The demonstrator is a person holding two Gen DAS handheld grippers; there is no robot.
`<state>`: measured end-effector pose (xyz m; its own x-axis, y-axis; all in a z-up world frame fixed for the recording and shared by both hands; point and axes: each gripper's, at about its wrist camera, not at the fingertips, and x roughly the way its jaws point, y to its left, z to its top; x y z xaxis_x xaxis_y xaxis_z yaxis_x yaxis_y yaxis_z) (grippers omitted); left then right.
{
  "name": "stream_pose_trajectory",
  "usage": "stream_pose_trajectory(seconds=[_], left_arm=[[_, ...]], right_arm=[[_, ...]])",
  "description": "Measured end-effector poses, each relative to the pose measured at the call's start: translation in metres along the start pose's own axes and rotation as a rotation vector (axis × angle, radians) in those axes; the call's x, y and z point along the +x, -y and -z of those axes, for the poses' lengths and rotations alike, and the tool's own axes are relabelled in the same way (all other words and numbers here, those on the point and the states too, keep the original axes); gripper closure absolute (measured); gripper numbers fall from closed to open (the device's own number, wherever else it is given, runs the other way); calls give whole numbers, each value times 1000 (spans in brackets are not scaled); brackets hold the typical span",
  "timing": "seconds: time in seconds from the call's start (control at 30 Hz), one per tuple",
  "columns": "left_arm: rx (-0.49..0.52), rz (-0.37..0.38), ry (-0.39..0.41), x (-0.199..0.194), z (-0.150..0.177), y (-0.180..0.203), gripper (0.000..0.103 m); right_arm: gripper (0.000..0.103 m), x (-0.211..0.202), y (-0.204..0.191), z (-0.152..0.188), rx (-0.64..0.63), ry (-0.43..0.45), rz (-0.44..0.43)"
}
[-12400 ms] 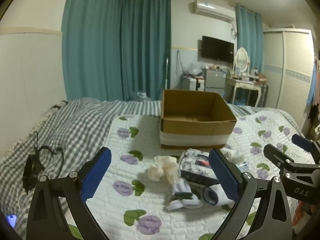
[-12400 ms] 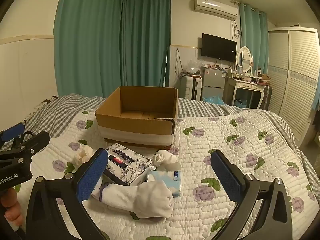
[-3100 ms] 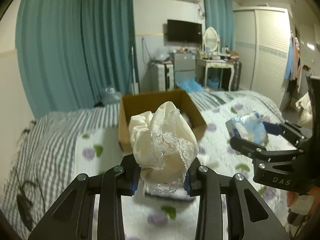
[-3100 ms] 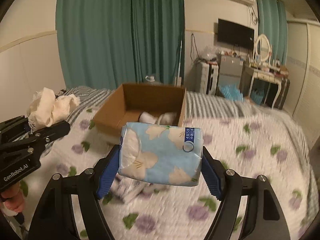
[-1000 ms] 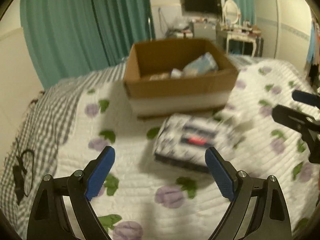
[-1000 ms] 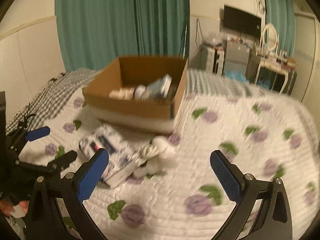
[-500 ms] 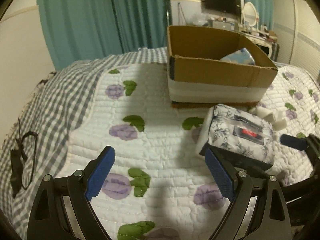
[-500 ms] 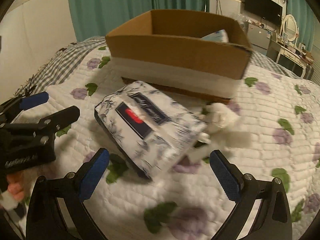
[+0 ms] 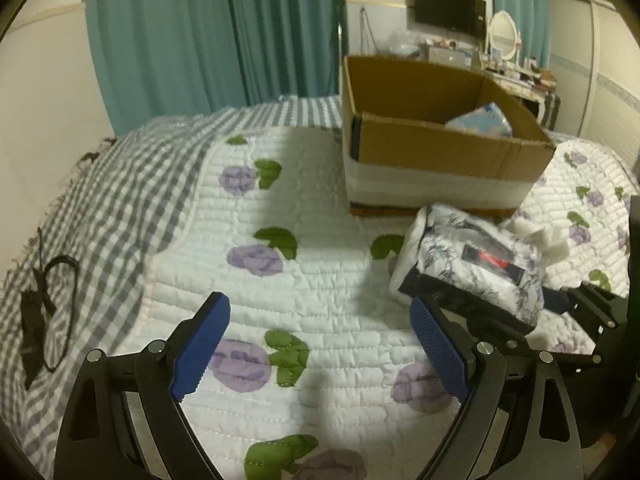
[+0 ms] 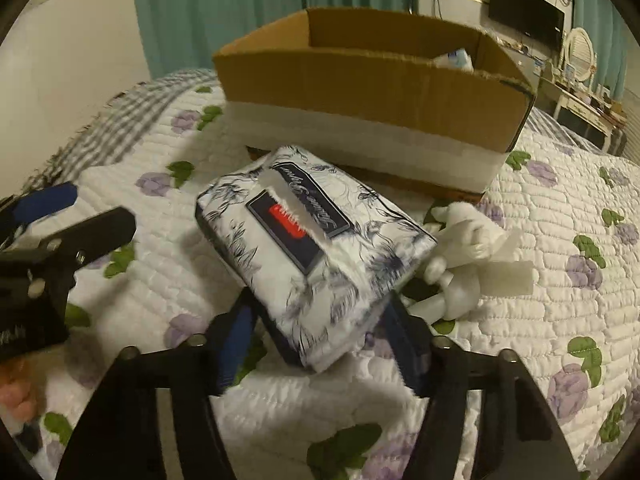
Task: Organize soft objects
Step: 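Grasp the black-and-white floral tissue pack with the right tool, then grasp the small white sock bundle with the left tool while the right tool holds the pack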
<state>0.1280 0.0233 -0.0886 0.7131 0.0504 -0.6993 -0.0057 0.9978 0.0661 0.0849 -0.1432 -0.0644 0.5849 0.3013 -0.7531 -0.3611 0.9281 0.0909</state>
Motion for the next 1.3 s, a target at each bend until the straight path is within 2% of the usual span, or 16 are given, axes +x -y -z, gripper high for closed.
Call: stream_pose_trajectory(seconds=[0.27,0.47,0.63,0.73,0.87,1.07,1.17,1.23,1.3], left_arm=[[17,-21,69,-33,-7,11,10],[65,-15,77,-48,-11,40,10],[115,22,74,-51,-17,73,10],[118,56,53,-41,-22,93,10],[132,116,9,-20,-25,126,10],[165,173,-37,19,-27,172,13],[199,174,-33,35,-28,181,35],[218,182,-19,39,-28,182,42],[232,206,-36,46,-28,181,61]], right_arm=[[56,-72,15,-1,12,140,-60],[60,-120,51,-7,64,242,-45],[61,-158,87,-21,57,327,38],[61,-169,122,-32,82,342,94],[61,-161,157,-40,79,310,158],[61,-135,186,-33,102,255,166],[60,-121,189,-27,96,231,167],[60,-117,192,-25,102,219,162],[60,-115,194,-23,107,219,158]])
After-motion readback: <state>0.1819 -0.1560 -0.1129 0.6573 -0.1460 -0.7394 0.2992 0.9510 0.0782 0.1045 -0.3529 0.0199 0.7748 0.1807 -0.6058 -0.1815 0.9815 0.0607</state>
